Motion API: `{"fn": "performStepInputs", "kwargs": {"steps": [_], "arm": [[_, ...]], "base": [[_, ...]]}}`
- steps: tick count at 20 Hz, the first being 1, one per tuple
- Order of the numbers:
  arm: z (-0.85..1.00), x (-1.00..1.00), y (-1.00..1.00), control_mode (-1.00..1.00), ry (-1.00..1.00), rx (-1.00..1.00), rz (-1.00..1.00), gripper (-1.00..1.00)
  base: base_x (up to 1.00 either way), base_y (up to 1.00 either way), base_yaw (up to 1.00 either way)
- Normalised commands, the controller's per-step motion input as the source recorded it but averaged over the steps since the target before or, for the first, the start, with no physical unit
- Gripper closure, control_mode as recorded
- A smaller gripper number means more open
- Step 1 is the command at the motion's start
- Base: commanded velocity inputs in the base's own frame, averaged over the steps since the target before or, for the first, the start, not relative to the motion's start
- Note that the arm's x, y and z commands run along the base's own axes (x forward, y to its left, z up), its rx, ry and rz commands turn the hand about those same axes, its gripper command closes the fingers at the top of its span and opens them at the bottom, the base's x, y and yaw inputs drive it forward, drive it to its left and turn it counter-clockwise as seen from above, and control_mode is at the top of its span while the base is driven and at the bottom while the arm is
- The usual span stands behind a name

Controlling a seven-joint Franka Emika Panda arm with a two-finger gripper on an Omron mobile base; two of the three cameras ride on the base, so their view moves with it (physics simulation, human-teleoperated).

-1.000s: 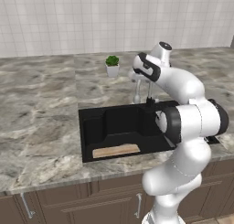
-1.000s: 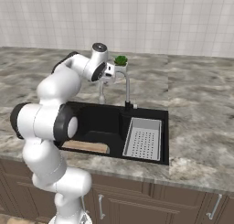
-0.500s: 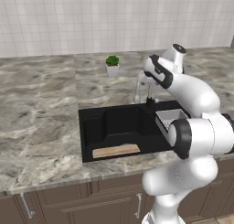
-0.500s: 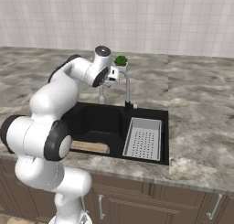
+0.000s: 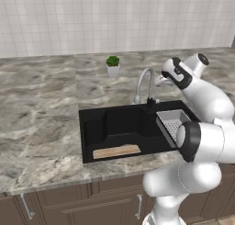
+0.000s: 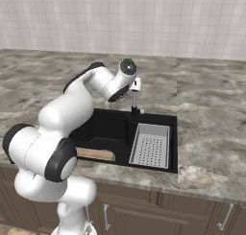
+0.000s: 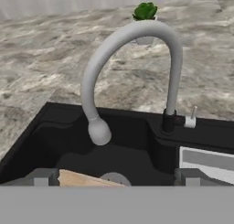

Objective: Turn on the sink faucet with hot water and rinse the cutting board for ten seconds, then turn off the faucet. Push the cutting board to reach the water if necessary.

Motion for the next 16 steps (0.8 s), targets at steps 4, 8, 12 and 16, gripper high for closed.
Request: {"fn": "performStepInputs", "kwargs": {"steps": [4,8,12,16], "arm": [[-0.27,0.0,-0.6,-1.0,-0.19,0.04,0.15,-1.0],[-0.47,0.0,-0.44,-1.0,-0.17,0.02,0.12,-1.0],[-0.33,0.0,-0.12,-1.0,-0.1,0.01,0.06,-1.0],[-0.26,0.0,-0.03,-1.0,-0.06,0.03,0.01,-1.0]], "base": [[0.0,0.0,0.0],[0.0,0.0,0.0],[0.0,0.0,0.0],[0.0,0.0,0.0]]}}
